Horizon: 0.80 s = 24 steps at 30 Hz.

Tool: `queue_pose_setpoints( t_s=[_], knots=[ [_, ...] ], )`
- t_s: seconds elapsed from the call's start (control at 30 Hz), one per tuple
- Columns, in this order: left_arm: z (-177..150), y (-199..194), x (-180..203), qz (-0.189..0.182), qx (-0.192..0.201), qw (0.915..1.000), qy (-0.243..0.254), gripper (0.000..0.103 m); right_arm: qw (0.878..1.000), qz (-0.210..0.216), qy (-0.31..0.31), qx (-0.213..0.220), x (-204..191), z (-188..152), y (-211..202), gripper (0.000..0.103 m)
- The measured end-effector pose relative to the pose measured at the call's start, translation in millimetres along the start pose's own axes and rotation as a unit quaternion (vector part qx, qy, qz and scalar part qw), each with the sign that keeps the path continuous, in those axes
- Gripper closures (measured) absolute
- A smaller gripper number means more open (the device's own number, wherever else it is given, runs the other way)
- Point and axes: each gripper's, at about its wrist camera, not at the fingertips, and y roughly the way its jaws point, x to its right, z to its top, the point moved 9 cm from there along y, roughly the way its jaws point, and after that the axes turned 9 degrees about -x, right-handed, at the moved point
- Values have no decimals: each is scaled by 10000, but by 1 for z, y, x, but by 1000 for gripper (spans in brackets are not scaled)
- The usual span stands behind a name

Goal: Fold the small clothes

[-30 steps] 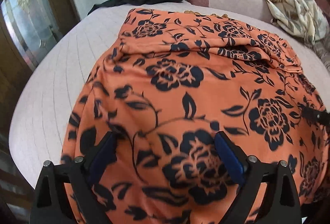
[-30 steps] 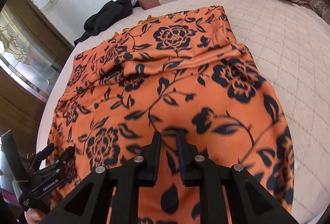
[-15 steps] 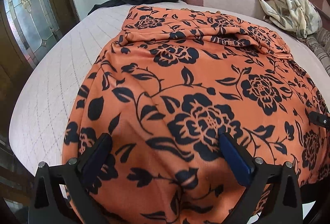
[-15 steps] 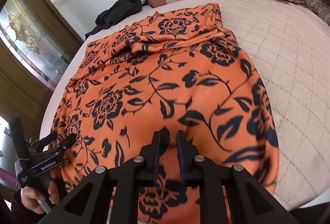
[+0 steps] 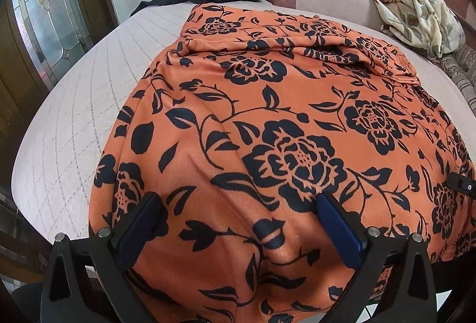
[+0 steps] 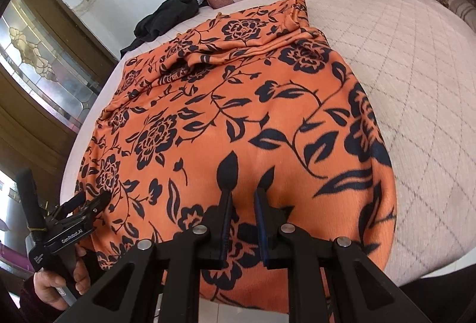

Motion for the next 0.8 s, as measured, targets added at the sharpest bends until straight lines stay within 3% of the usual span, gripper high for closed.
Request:
queue_pose_setpoints(
  t_s=[0.27,0.47,0.5,0.57,0.6,0.63,0.8],
  knots=[
    [-10,-5,-3,-220,-60,9995,232,0,9995,260,166,-88,4,-8,-5,84],
    [-13,-18,-34,-345,69,9991,-252,0,9975,568,313,-270,14,-10,-13,84],
    [-12,-21,-44,-352,129,9984,-418,0,9974,573,354,-257,18,-10,-15,81],
    [-13,-26,-63,-379,211,9964,-727,0,9971,549,495,-162,31,-7,-22,63],
    [-15,-30,-79,-328,252,9942,-988,0,9959,665,605,-79,36,-5,-28,40],
    [-16,-32,-88,-272,272,9930,-1114,0,9945,760,721,37,42,-2,-35,26],
    [-31,-34,-140,30,134,9831,-1826,0,9883,596,1178,766,79,11,-73,26]
  ],
)
